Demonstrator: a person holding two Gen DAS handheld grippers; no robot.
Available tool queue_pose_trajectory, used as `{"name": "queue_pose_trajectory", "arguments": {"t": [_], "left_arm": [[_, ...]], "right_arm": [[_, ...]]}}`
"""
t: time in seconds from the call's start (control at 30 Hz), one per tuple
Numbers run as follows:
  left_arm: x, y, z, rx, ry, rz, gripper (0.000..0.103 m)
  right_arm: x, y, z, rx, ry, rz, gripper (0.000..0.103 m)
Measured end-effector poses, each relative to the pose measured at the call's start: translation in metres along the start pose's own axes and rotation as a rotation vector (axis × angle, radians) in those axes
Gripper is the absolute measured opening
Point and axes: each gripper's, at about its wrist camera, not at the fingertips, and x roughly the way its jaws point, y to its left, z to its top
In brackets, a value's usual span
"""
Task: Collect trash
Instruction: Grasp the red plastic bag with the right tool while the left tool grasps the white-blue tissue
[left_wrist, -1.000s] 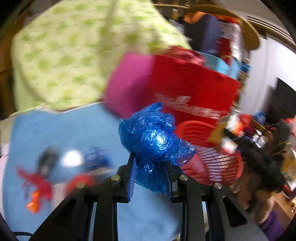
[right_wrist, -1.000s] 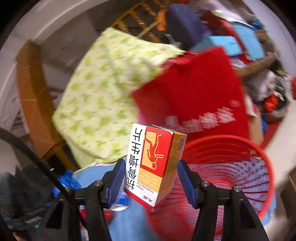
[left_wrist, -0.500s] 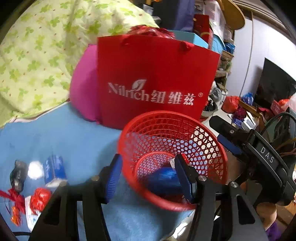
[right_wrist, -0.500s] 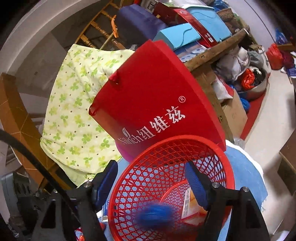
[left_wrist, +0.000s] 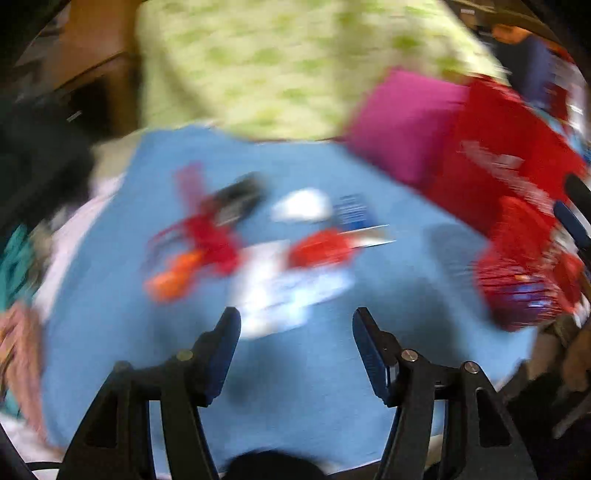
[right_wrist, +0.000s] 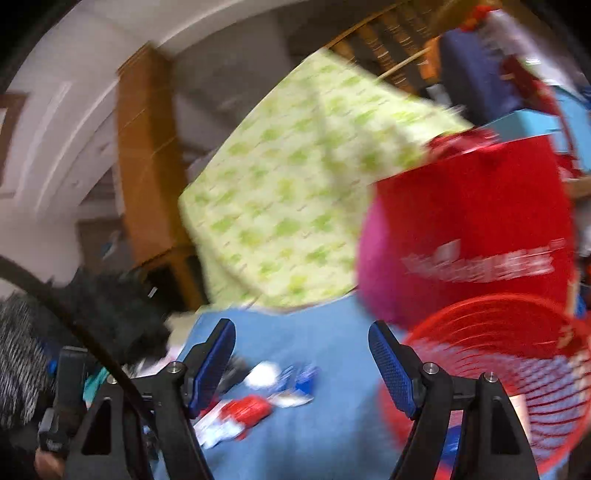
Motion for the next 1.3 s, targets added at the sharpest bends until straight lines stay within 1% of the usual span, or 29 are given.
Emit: {"name": "queue_pose_trajectory", "arguments": {"t": [0.07, 0.13, 0.17, 0.23, 0.3, 0.37, 0.43, 0.53, 0.6, 0.63, 0.7, 0.73, 0.77, 0.87, 0.97, 1.07, 1.1, 1.17, 1.2, 1.23, 1.3], "left_arm": [[0.006, 0.033, -0.010, -0.064, 0.029, 0.040, 0.064], [0.010, 0.057, -0.019, -0.121, 0.049, 0.054, 0.064], [0.012, 0.067, -0.023, -0.144, 0.058, 0.053, 0.064], [0.015, 0.076, -0.029, -0.163, 0.068, 0.044, 0.064], [0.018, 0.077, -0.029, -0.153, 0.070, 0.031, 0.064], [0.022, 0.074, -0.027, -0.135, 0.070, 0.022, 0.064], [0.027, 0.074, -0.022, -0.126, 0.071, 0.010, 0.064], [0.040, 0.072, -0.014, -0.120, 0.093, -0.012, 0.064], [0.052, 0.071, -0.009, -0.125, 0.109, -0.020, 0.064], [0.057, 0.071, -0.007, -0.128, 0.115, -0.026, 0.064], [0.065, 0.070, -0.003, -0.139, 0.125, -0.038, 0.064], [0.069, 0.070, -0.001, -0.145, 0.131, -0.046, 0.064], [0.073, 0.070, 0.001, -0.149, 0.137, -0.052, 0.064], [0.082, 0.068, 0.009, -0.154, 0.148, -0.058, 0.064], [0.091, 0.065, 0.019, -0.160, 0.153, -0.073, 0.064], [0.104, 0.056, 0.029, -0.163, 0.170, -0.087, 0.064], [0.110, 0.053, 0.032, -0.166, 0.183, -0.088, 0.064], [0.116, 0.048, 0.036, -0.180, 0.206, -0.064, 0.063], [0.113, 0.047, 0.037, -0.190, 0.192, -0.065, 0.063], [0.105, 0.045, 0.037, -0.196, 0.156, -0.077, 0.063], [0.095, 0.033, 0.037, -0.156, 0.120, -0.077, 0.064]], "right_arm": [[0.037, 0.015, -0.012, 0.026, 0.132, 0.052, 0.078], [0.071, 0.026, -0.024, 0.052, 0.247, 0.071, 0.078], [0.096, 0.031, -0.034, 0.076, 0.334, 0.077, 0.078], [0.135, 0.035, -0.048, 0.133, 0.456, 0.086, 0.077], [0.166, 0.031, -0.062, 0.209, 0.539, 0.090, 0.076], [0.190, 0.023, -0.075, 0.273, 0.588, 0.057, 0.073], [0.213, 0.013, -0.082, 0.339, 0.626, 0.033, 0.073], [0.240, 0.003, -0.093, 0.426, 0.672, 0.025, 0.073], [0.256, 0.002, -0.096, 0.448, 0.694, 0.027, 0.073], [0.265, 0.002, -0.100, 0.444, 0.720, 0.021, 0.073], [0.278, 0.003, -0.111, 0.450, 0.757, 0.005, 0.070], [0.282, 0.005, -0.112, 0.447, 0.764, 0.011, 0.061], [0.286, 0.009, -0.112, 0.436, 0.768, 0.019, 0.055], [0.281, 0.019, -0.107, 0.380, 0.758, 0.024, 0.047], [0.263, 0.023, -0.088, 0.323, 0.683, 0.023, 0.046], [0.242, 0.019, -0.067, 0.265, 0.596, 0.020, 0.046], [0.230, 0.015, -0.058, 0.245, 0.550, 0.020, 0.046], [0.215, 0.010, -0.048, 0.232, 0.500, 0.032, 0.046], [0.206, 0.006, -0.042, 0.220, 0.471, 0.036, 0.046], [0.200, 0.004, -0.038, 0.207, 0.451, 0.033, 0.046], [0.183, -0.005, -0.031, 0.189, 0.420, 0.014, 0.046]]}}
